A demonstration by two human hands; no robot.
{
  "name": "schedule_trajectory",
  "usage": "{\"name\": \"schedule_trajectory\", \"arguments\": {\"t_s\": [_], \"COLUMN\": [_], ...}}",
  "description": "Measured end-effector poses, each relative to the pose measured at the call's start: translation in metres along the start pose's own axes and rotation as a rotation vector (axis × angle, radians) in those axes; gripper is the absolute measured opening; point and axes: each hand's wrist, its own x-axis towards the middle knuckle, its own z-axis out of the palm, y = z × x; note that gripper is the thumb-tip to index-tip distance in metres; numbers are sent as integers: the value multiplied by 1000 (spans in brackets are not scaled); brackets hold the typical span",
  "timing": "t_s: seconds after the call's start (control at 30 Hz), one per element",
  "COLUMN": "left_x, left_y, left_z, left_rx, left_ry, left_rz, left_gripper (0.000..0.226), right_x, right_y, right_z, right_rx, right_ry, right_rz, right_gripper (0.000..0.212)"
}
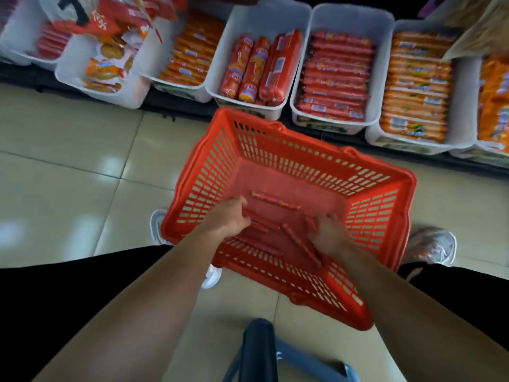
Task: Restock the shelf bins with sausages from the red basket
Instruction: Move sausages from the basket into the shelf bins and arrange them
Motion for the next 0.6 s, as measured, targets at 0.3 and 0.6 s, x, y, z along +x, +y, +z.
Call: {"name": "schedule_trajectory", "arguments": {"t_s": [0.3, 0.6], "left_x": [52, 88], "left_y": [-4, -1], "left_z": [29, 60], "left_rx": [325, 512], "left_ry": [-124, -249], "left_rz": [163, 247], "left_gripper": [65, 55], "right_x": [30, 42], "right_y": [21, 15], "right_z": [62, 99], "right_rx": [-45, -128], "right_ry": [-13, 31], "right_rz": [292, 175], "right_gripper": [94, 61]}}
